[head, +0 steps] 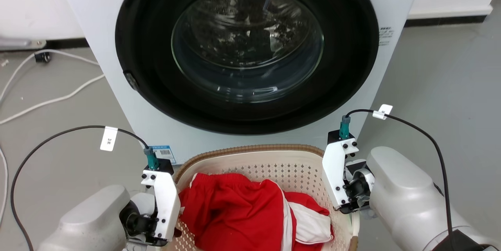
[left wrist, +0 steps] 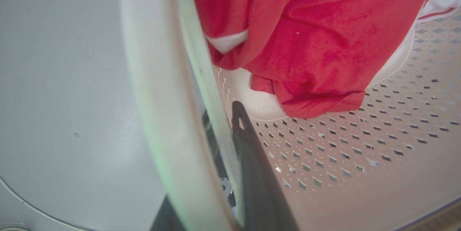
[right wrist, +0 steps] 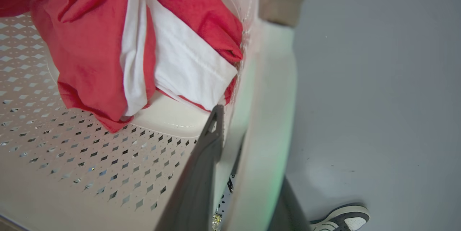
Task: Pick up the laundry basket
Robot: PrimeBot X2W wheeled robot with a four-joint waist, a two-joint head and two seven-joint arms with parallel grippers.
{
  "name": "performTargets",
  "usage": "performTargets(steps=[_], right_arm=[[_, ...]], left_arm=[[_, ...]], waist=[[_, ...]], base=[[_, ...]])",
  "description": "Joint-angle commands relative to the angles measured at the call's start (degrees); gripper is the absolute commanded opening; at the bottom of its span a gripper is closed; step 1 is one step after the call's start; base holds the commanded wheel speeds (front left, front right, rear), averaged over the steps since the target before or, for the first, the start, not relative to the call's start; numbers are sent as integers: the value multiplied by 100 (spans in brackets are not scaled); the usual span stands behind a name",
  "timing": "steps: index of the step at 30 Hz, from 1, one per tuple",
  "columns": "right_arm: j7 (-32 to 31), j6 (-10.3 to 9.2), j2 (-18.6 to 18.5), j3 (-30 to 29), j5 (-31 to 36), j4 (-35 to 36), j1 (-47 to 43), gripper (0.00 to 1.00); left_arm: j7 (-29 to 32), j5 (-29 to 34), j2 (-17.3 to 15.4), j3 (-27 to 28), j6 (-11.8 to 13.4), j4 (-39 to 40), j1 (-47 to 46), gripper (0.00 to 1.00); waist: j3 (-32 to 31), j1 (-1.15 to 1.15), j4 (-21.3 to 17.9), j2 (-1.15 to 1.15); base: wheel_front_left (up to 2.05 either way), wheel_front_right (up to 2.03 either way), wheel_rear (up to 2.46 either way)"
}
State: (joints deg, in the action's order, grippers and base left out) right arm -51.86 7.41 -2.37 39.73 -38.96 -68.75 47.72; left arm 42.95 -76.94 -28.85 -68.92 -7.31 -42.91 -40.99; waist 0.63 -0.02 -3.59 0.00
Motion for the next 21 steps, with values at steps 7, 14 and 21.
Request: performTargets(steps=[7, 14, 21], right_arm=[[-65, 14, -95, 98, -30, 12, 160, 0], [-58, 14, -93, 167, -115, 50, 61, 0], [24, 14, -93, 248, -168, 72, -24, 0]], left_arm=[[370, -98, -53, -152, -28, -88, 174, 0], [522, -171, 0, -184, -30, -129, 131, 0], [443, -153, 8, -186, -30, -221, 77, 0]], waist=[[-203, 2, -9, 0], [-269, 2, 45, 0], [-277, 2, 77, 0]], base=[[0, 0, 0], [0, 0, 0], [0, 0, 0]])
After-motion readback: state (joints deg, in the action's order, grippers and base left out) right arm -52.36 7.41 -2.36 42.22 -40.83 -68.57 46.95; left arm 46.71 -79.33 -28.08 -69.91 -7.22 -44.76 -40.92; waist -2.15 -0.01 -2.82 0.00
